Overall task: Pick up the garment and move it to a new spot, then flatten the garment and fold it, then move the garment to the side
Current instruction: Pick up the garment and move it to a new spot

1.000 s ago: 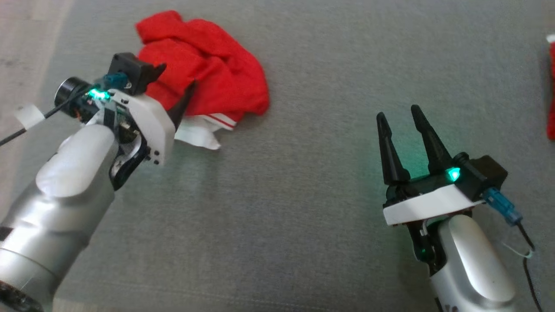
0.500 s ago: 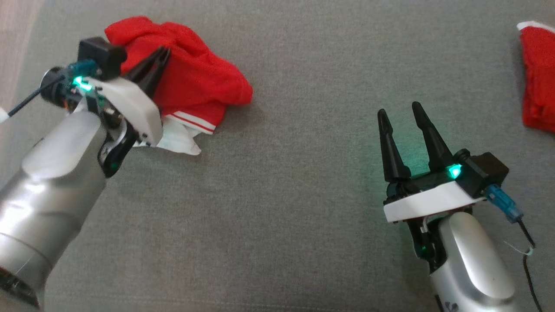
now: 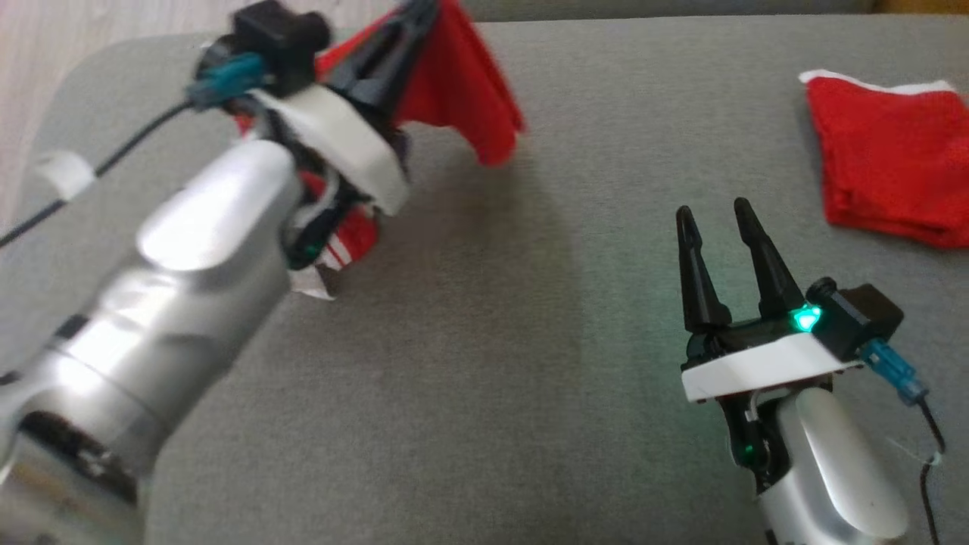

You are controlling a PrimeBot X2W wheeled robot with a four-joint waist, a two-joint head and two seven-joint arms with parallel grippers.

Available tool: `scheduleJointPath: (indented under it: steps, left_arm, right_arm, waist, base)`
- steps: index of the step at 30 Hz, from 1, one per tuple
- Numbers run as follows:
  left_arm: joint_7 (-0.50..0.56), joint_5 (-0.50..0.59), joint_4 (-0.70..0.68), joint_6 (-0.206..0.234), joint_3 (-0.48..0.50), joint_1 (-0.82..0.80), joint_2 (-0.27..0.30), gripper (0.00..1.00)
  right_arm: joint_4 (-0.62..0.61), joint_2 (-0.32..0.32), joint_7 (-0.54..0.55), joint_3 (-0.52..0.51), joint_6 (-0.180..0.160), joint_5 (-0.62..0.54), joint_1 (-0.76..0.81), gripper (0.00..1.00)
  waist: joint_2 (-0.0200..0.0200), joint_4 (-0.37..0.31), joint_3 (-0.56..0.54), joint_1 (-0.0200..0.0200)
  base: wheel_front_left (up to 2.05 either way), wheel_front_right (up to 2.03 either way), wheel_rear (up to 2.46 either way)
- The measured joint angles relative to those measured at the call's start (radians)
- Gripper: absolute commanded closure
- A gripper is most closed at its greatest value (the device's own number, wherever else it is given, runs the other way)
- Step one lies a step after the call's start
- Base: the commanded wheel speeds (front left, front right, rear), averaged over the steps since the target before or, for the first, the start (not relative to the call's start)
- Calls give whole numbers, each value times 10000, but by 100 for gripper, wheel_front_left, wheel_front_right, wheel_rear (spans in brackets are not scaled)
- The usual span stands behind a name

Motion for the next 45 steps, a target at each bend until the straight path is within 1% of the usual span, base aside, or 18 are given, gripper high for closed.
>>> scheduleJointPath:
  steps: [3, 5, 6, 7, 8, 9, 13, 15, 18, 24, 27, 30, 31, 32, 39, 42, 43, 45]
  left_arm:
    - [-29, 6, -215, 140, -127, -57, -499, 100]
    - [17, 109, -207, 617, -244, -61, -865, 100]
    - [15, 244, -207, 777, -380, -60, -1034, 96]
    - [15, 330, -201, 867, -485, -53, -1204, 63]
    - [10, 380, -203, 913, -550, -53, -1371, 18]
    - [-52, 408, -199, 986, -608, -54, -1534, 0]
    - [-259, 644, -180, 961, -922, -40, -2027, 0]
    - [-359, 637, 81, 982, -920, -24, -2048, 0]
    - [-642, 930, 604, 1076, -861, -21, -1482, 0]
    - [-974, 826, 784, 1152, 27, 233, -132, 0]
    - [-997, 922, 253, 1175, 539, 884, 424, 0]
    - [-997, 1542, -700, 1429, 970, 2023, 936, 0]
    - [-997, 1718, -1039, 1570, 1162, 2505, 1055, 0]
    - [-997, 1856, -1693, 1904, 1676, 3611, 1195, 0]
    - [-997, 2426, -3567, 2752, 3452, 7616, 1233, 0]
    - [-997, 2598, -4236, 2917, 4360, 8794, 679, 0]
    - [-997, 2598, -4236, 2917, 4360, 8794, 679, 0]
    - [-997, 2844, -4449, 2888, 4614, 9438, 249, 0]
  right_arm:
    - [-27, 2, 0, -31, 0, 63, 106, 0]
    - [-71, 2, 0, -61, 0, 150, 103, 0]
    - [-90, 2, 0, -71, 0, 192, 103, 0]
    - [-111, 2, 0, -69, 0, 228, 103, 0]
    - [-125, 2, 0, -67, 0, 274, 103, 0]
    - [-155, 2, 0, -61, 0, 299, 102, 0]
    - [-215, 2, 0, -67, 0, 351, 101, 0]
    - [-219, 2, 0, -67, 0, 351, 100, 0]
    - [-240, 2, 0, -127, 0, 353, 100, 0]
    - [-257, 2, 0, -347, 0, 255, 112, 0]
    - [-247, 4, 0, -424, 0, 69, 189, 0]
    - [-171, 6, 0, -539, 0, -128, 457, 0]
    - [-138, 6, 0, -575, 0, -173, 576, 0]
    - [-59, 10, 0, -619, 0, -267, 779, 0]
    - [-4, 13, 0, -667, 0, -453, 1419, 0]
    - [-4, 13, 0, -757, 0, -502, 1577, 0]
    - [-4, 13, 0, -757, 0, -502, 1577, 0]
    - [-6, 15, 0, -740, 0, -504, 1640, 0]
  waist:
    - [0, -292, -81, 0]
    - [0, -490, -98, 0]
    - [0, -586, -96, 0]
    - [0, -681, -87, 1]
    - [0, -773, -67, 0]
    - [0, -855, -41, 1]
    - [0, -1081, 102, 2]
    - [0, -1121, 156, 2]
    - [0, -1058, 182, 3]
    - [0, -494, 29, 2]
    - [0, -85, -135, 2]
    - [0, 362, -344, 2]
    - [0, 505, -431, 2]
    - [0, 735, -653, 2]
    - [0, 1192, -1444, -1]
    - [0, 1269, -1620, -1]
    - [0, 1269, -1620, -1]
    - [0, 1259, -1682, -1]
  base:
    - [0, 0, 0]
    - [0, 0, 0]
    - [0, 0, 0]
    - [0, 0, 0]
    - [0, 0, 0]
    - [0, 0, 0]
    - [0, 0, 0]
    - [0, 0, 0]
    - [0, 0, 0]
    - [0, 0, 0]
    - [0, 0, 0]
    - [0, 0, 0]
    - [0, 0, 0]
    - [0, 0, 0]
    - [0, 0, 0]
    - [0, 0, 0]
    - [0, 0, 0]
    - [0, 0, 0]
